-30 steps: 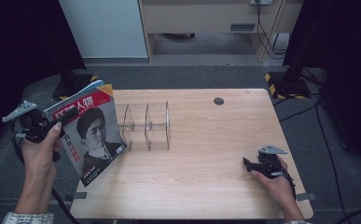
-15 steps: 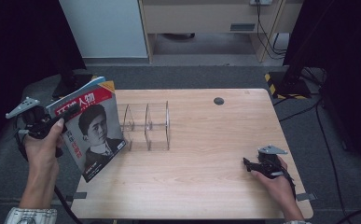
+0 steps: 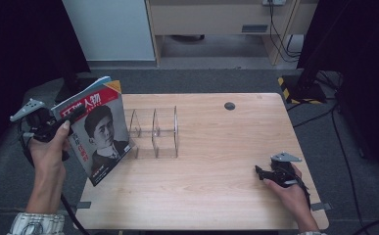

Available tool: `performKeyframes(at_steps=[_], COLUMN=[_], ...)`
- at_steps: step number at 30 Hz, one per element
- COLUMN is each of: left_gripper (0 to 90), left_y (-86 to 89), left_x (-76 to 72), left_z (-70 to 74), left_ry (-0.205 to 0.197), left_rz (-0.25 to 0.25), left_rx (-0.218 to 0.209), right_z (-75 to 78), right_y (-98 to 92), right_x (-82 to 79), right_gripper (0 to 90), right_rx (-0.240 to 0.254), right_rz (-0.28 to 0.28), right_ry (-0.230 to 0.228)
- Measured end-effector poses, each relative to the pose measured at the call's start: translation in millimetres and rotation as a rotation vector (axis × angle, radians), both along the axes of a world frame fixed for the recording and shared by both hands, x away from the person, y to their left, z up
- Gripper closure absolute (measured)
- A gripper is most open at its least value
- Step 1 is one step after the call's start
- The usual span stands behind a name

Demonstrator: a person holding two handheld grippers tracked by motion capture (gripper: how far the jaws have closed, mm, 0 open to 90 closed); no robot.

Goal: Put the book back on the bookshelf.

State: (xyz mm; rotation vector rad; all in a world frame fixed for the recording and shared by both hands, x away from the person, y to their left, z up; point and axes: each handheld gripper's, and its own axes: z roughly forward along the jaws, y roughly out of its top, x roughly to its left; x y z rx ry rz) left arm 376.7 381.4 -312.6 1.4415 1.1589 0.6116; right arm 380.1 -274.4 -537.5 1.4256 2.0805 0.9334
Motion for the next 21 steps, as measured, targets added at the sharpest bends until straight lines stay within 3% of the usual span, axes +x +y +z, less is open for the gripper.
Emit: performKeyframes(at_steps=[21], left_gripper=[86.5], left_y=[-9.1], left_x=[18.6], left_z=[-10.9], left_ry=[-0.017], left_rz=[0.047], left_rx=[0.038], right_z=[0.0], right_y=[0.0], right_x=[0.0], right_gripper=[25.6], right_rx=[0.000], right_rz=[0.001], right_ry=[0.000])
